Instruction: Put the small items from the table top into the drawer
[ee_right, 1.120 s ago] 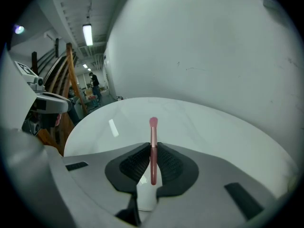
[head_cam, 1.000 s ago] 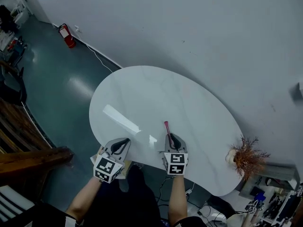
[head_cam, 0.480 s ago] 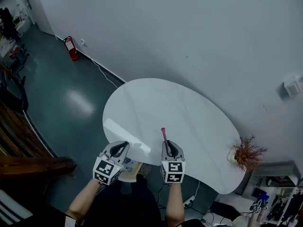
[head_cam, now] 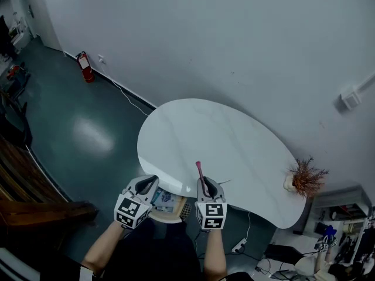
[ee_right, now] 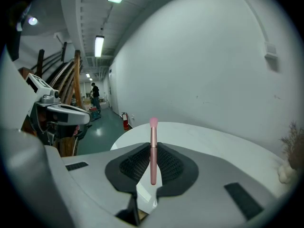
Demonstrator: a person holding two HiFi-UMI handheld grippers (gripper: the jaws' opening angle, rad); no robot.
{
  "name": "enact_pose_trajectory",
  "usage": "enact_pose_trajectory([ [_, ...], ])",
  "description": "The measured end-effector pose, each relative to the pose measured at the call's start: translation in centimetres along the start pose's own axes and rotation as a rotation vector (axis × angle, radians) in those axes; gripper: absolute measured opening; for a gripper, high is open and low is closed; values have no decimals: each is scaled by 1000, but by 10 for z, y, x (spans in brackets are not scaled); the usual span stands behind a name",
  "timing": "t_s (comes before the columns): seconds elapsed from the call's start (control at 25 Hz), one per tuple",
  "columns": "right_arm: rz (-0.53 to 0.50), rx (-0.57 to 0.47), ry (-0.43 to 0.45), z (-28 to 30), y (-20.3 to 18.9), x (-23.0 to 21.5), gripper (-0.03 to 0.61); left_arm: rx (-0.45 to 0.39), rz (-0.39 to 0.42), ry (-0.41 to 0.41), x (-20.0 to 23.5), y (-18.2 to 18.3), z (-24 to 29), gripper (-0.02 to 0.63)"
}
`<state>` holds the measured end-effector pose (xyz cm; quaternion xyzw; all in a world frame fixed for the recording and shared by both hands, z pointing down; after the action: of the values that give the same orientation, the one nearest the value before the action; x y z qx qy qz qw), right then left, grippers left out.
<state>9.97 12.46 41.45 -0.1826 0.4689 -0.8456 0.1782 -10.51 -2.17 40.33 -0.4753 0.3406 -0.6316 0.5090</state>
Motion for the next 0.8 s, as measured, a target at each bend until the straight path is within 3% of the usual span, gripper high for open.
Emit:
enact_pose_trajectory([
  [0.52,56,32,-51,-38,-13,63,64,22,7,-108,14,-19,-36,26],
  [0.8,38,72,-26,-40,-29,72,64,41,-29,-110,16,-40,-37,26],
])
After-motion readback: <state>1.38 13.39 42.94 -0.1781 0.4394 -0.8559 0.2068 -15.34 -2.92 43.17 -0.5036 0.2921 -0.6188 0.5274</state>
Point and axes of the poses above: the fingertips, and each gripper's own axes: z forward along the fingers, x to its left, y out of its top, the point moved 10 cm from there along -z, backward along the fingers, and after that the axes turned 15 degrees about -y, right-handed, at the moved point
